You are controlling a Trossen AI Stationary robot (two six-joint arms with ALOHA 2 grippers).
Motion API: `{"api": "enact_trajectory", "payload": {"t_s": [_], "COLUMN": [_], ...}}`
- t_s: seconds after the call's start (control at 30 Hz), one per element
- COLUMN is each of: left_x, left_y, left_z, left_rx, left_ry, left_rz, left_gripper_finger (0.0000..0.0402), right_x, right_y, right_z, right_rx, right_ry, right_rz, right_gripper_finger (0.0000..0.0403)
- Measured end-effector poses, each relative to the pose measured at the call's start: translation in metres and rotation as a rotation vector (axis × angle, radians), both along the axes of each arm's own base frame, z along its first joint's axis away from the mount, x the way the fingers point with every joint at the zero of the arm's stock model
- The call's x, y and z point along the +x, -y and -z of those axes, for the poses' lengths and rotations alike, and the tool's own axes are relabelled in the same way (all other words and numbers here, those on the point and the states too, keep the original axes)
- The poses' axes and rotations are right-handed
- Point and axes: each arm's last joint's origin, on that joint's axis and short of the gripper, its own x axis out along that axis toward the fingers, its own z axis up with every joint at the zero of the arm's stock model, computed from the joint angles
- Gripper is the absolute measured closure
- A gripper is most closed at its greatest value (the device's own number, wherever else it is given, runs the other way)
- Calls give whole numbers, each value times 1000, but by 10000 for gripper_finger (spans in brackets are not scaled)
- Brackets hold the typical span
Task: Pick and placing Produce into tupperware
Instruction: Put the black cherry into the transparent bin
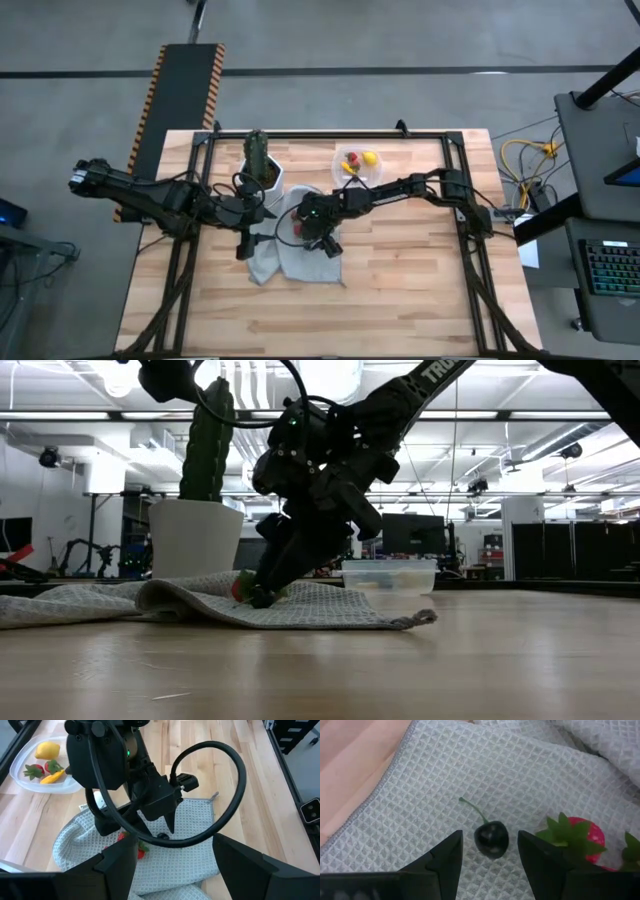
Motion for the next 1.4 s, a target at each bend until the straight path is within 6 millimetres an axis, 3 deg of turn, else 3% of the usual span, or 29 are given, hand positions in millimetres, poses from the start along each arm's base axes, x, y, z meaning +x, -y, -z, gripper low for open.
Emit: {"api": "enact_trajectory", "payload": {"t_s": [1.4], "left_x": [0], "left_y": [0], "left_z": [0], "left_rx": [1], "left_ry": [5], "left_rz": [-3], "left_gripper_finger": [159], "right_x": [-2], "right_y": [-8], "right_z": [7], "right_rx": [24], "right_ry": [22], "right_rz": [17], "right_gripper_finger": [221]}}
